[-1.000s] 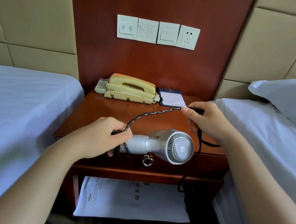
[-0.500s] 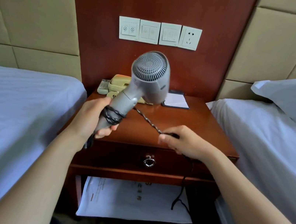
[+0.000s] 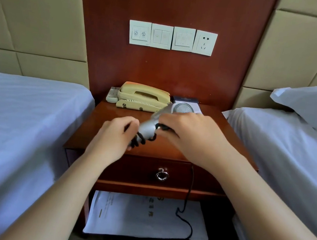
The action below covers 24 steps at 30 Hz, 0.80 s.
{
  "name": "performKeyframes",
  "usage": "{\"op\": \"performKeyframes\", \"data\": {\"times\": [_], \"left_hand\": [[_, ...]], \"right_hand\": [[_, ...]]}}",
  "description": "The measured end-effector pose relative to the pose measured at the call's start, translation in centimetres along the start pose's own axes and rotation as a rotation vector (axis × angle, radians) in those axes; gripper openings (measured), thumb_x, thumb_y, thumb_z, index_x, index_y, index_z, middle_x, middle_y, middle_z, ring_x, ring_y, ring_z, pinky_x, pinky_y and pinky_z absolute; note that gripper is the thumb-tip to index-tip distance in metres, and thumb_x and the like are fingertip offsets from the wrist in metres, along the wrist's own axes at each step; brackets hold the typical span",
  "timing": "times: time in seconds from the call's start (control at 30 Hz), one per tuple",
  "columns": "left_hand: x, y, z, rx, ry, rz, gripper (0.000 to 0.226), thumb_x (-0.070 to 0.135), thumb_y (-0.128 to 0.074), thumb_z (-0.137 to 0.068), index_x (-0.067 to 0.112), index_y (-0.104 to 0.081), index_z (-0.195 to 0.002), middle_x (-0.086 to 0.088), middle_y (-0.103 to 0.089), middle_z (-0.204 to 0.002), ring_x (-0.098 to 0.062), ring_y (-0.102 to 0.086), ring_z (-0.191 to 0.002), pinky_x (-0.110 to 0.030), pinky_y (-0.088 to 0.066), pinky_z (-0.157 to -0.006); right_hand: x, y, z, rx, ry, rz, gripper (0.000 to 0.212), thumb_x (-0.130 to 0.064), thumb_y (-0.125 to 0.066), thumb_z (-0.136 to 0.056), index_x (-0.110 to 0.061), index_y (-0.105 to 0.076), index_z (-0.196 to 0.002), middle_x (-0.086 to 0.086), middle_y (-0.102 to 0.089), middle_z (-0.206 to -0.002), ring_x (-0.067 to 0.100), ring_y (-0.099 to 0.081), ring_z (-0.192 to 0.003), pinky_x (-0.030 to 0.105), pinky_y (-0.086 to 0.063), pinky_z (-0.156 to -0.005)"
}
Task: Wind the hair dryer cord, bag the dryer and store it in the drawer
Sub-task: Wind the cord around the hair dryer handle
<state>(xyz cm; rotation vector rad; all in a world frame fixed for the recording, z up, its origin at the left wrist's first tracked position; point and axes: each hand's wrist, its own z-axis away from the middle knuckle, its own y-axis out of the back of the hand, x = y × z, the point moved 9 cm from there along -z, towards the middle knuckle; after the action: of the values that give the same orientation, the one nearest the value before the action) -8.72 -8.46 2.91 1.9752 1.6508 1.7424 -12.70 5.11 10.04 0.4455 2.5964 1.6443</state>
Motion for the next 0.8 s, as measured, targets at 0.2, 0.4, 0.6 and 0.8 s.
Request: {"op": "performKeyframes", "data": {"times": [0.2,0.4,0.6,0.8], "left_hand": [[2.4,-2.1,0.7,-0.224,-0.132,-0.109,0.029,0.043,-0.034,-0.096,0.034,-0.061,-0.096,-0.006,-0.068,-0.073,-0.017,-0.065,-0.056,-0.046,-0.055,-0.068],[2.5,-3.7,1.5,-0.426,-0.04,-0.246,0.039,0.074,-0.05,-0.068,0.044,-0.056,-0.092,0.01,-0.063,-0.091,-0.011,-0.061,-0.082,-0.036,-0.054,-0.075],[2.2,-3.9,1.2,-0.321,0.039,-0.399,0.019,0.039,-0.043,-0.091,0.026,-0.049,-0.08,0.007,-0.041,-0.071,-0.021,-0.049,-0.07,-0.032,-0.04,-0.066],[1.9,-3.5,0.5,-0.228,-0.025,-0.592,0.029,0.045,-0.036,-0.094,0.023,-0.054,-0.102,0.003,-0.05,-0.079,-0.027,-0.056,-0.084,-0.032,-0.035,-0.067]], "right_hand": [[1.9,0.0,-0.6,0.051,-0.03,0.006,0.022,-0.042,-0.046,-0.093,-0.025,-0.058,-0.1,-0.002,-0.066,-0.096,0.028,-0.061,-0.089,0.032,-0.041,-0.063],[-0.5,-1.7,-0.8,0.007,0.072,-0.048,0.015,-0.036,-0.048,-0.093,-0.023,-0.054,-0.089,-0.003,-0.063,-0.089,0.028,-0.06,-0.086,0.031,-0.034,-0.059],[-1.5,-3.4,-0.9,-0.058,0.073,-0.091,0.02,-0.039,-0.046,-0.093,-0.022,-0.056,-0.098,-0.002,-0.064,-0.101,0.028,-0.059,-0.093,0.032,-0.038,-0.061],[1.2,-5.1,-1.0,-0.208,-0.118,-0.467,0.018,-0.038,-0.061,-0.085,-0.021,-0.064,-0.079,-0.003,-0.063,-0.072,0.018,-0.057,-0.069,0.035,-0.045,-0.061]]}}
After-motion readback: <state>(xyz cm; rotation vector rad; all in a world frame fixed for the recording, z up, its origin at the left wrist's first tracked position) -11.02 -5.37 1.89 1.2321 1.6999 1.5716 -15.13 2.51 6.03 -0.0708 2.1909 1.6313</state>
